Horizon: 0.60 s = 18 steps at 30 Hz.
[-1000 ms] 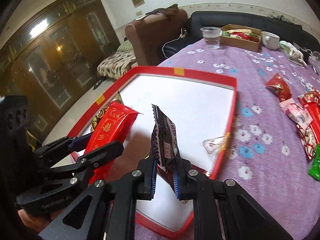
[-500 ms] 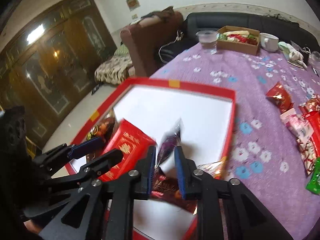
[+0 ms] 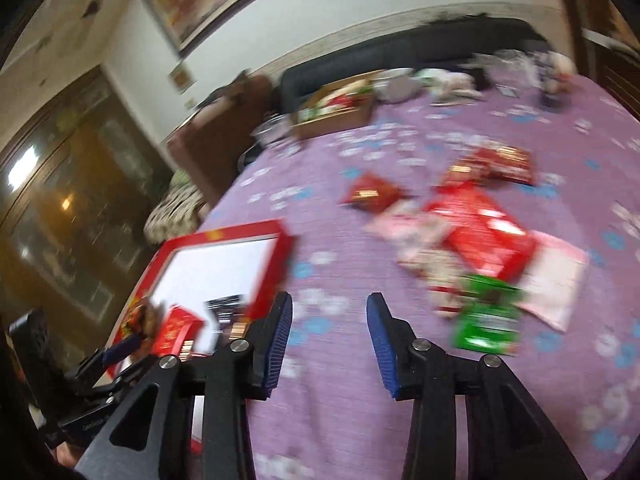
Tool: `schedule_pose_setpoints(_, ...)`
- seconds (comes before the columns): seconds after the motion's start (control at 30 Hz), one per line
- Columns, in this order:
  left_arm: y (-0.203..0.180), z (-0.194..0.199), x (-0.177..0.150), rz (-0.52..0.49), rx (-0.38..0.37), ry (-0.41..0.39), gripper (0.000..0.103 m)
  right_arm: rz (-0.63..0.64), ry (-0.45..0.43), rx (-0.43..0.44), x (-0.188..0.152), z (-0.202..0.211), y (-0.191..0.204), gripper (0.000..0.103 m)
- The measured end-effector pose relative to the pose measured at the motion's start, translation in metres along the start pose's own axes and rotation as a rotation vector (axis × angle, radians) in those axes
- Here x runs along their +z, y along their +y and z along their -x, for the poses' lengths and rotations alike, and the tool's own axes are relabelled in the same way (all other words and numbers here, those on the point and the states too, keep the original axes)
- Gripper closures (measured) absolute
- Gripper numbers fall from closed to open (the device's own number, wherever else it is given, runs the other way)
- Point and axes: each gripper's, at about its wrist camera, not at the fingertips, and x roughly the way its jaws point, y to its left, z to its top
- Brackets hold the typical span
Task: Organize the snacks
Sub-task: 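Open both grippers to drop the packets into the tray and withdraw, then grasp the green packet with left gripper while right gripper grasps pink-white packet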
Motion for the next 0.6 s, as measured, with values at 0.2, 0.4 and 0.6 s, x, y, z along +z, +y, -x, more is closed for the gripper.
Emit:
schedule_pose_setpoints(0.2, -0.039, -0.002, -0.003, -0.077, -0.031, 0.025, 0.026, -0.119, -0.018, -0.059, -0.013, 0.026, -0.068, 0.057)
schedule_pose_setpoints(0.4, -0.076, -0.009, -0.007, -0.149, -0.059, 0.058, 0.026, -0.158, -0.007, -0.124, -0.021, 0.033, -0.105, 0.055)
schedule_pose_setpoints(0.6, -0.1, -0.013, -0.01, -0.203, -0.082, 0.088, 0.026, -0.106, 0.022, -0.292, -0.001, 0.013, -0.109, 0.055)
